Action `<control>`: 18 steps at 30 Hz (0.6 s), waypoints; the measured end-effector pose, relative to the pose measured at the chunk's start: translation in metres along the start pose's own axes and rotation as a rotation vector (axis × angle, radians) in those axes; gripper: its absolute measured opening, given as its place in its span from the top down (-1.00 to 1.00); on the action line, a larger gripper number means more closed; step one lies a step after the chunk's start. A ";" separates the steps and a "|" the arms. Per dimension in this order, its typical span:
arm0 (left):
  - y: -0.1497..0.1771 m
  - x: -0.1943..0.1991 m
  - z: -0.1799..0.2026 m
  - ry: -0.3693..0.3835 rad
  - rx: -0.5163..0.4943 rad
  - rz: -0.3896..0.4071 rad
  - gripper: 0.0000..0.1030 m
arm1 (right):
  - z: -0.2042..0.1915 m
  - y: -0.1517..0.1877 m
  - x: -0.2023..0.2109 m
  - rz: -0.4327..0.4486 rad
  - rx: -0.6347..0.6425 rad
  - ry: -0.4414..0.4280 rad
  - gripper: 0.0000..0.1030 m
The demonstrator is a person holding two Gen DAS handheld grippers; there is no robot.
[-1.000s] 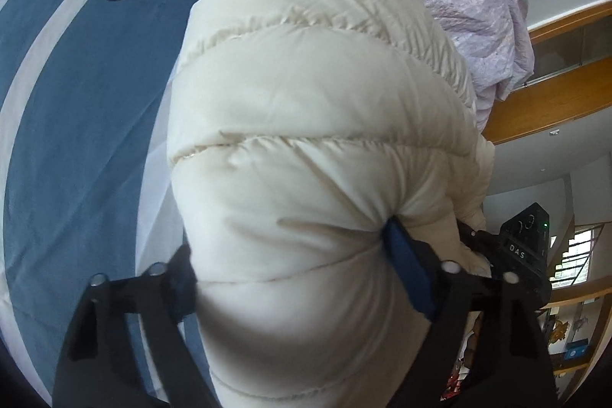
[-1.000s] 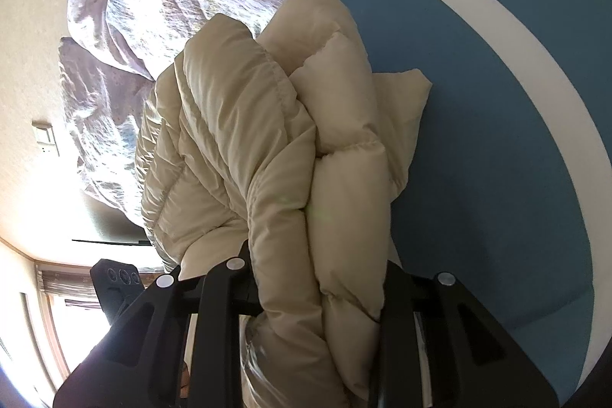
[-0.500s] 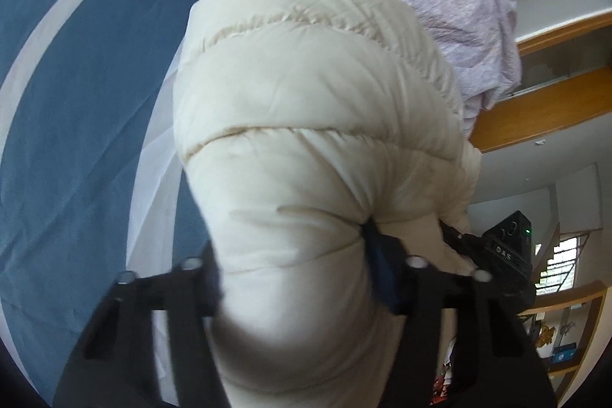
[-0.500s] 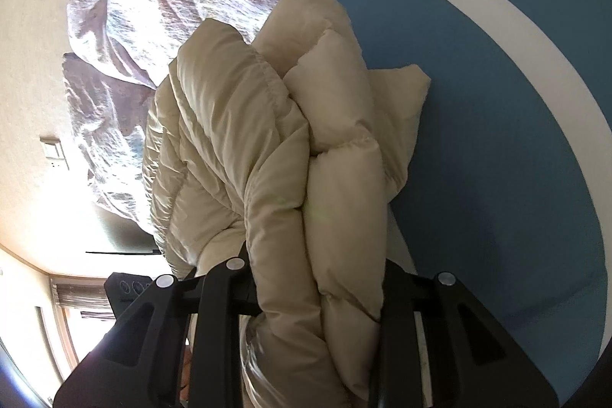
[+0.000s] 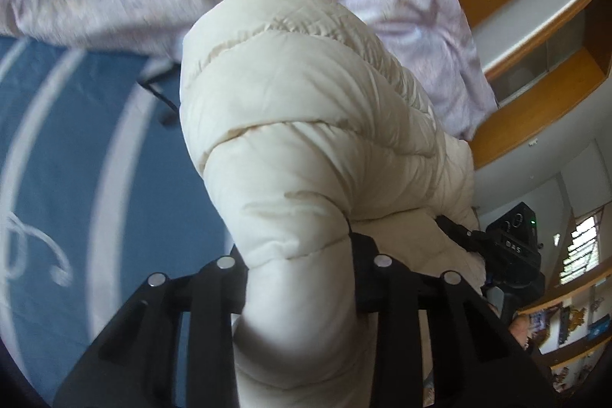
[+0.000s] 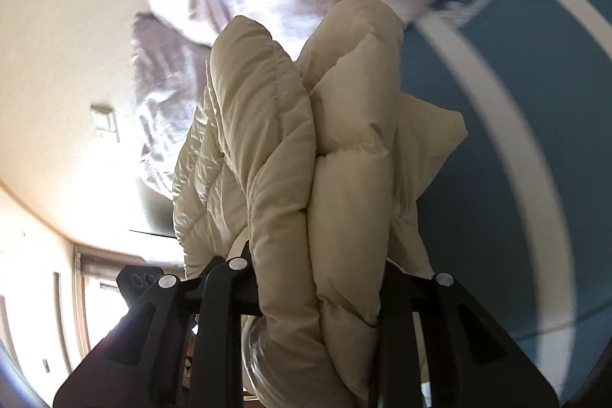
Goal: Fold large clothes
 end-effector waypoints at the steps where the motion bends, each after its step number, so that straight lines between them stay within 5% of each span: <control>1: -0.005 0.004 -0.007 -0.009 -0.003 0.008 0.38 | -0.006 0.003 -0.007 -0.004 0.013 -0.001 0.52; 12: -0.025 0.006 -0.079 -0.208 -0.091 0.027 0.32 | -0.028 0.033 -0.084 -0.047 0.118 0.117 0.52; 18: -0.010 -0.003 -0.101 -0.341 -0.135 0.015 -0.08 | -0.019 0.039 -0.102 -0.049 0.157 0.257 0.20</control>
Point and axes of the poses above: each gripper's, at about its wrist camera, not at the fingertips, and x roughly against the way its jaws point, z to its right, y to its underside, the point moved 9 cm from there along -x, roughly the way its jaws point, and after that the axes turned 15 degrees about z, right-handed, at the moved point
